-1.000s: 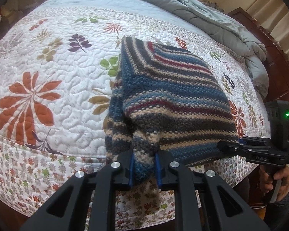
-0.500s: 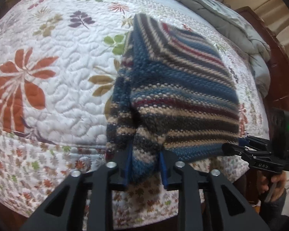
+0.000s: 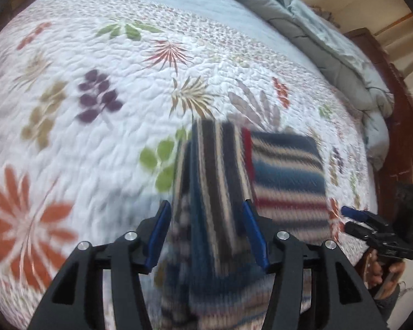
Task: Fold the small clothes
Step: 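Grasp the bundle edge with the left tool while the right tool grasps the ribbed end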
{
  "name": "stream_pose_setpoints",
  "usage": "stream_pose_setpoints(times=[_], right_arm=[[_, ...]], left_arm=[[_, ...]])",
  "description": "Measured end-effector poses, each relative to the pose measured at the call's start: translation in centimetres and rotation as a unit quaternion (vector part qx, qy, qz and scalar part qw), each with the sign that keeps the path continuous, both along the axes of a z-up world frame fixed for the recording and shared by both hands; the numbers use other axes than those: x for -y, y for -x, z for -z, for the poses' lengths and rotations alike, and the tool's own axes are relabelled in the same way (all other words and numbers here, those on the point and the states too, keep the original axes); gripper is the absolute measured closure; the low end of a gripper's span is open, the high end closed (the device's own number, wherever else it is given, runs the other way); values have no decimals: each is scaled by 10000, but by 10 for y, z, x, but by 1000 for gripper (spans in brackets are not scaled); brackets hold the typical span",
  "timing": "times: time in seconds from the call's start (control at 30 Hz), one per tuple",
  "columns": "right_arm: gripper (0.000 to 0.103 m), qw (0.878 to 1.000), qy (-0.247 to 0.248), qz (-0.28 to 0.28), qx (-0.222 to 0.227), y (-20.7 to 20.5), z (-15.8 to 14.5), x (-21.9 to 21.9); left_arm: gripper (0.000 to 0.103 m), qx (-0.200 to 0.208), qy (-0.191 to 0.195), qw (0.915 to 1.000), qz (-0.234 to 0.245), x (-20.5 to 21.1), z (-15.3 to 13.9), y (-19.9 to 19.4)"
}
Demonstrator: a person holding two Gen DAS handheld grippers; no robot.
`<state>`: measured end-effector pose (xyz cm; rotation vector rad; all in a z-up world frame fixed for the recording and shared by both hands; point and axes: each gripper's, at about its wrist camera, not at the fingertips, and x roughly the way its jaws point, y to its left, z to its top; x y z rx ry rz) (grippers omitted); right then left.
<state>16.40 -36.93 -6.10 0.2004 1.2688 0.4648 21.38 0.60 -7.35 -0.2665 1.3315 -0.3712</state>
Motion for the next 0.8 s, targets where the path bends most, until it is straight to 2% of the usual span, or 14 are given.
stream_pose_setpoints(times=[0.03,0.1,0.2,0.3,0.37,0.43,0.5,0.6,0.7,0.8], right_arm=[[29,10000,11,37,-47,-12,4,-1],[28,9996,-91,88,-237,-33,15,1],[27,9970,-317,218,-665,-59,43,9],[27,9905,-841,283,-1048,-73,69,14],[27,9875,-1081,262,-1115,-77,74,14],[40,9857,-1247,211,-1110,-78,75,13],[46,9843,-1364,158,-1110,-77,72,11],[54,9902,-1064,-1,-907,-77,59,1],[61,9952,-747,-159,-609,-73,44,-11],[64,9968,-684,-287,-298,-70,32,-21]], left_arm=[[49,-82,-29,10000,-16,3,7,-9],[49,-261,147,9996,14,8,18,-18],[51,-471,632,9969,40,16,26,-26],[56,-470,561,9973,85,22,28,-28],[63,-514,619,9968,19,20,32,-30],[76,-567,738,9956,-86,15,33,-32],[82,-621,734,9951,-219,13,36,-33],[85,-550,535,9967,-274,13,32,-31],[88,-312,180,9991,-218,11,21,-29],[90,-251,273,9986,-364,-4,18,-34]])
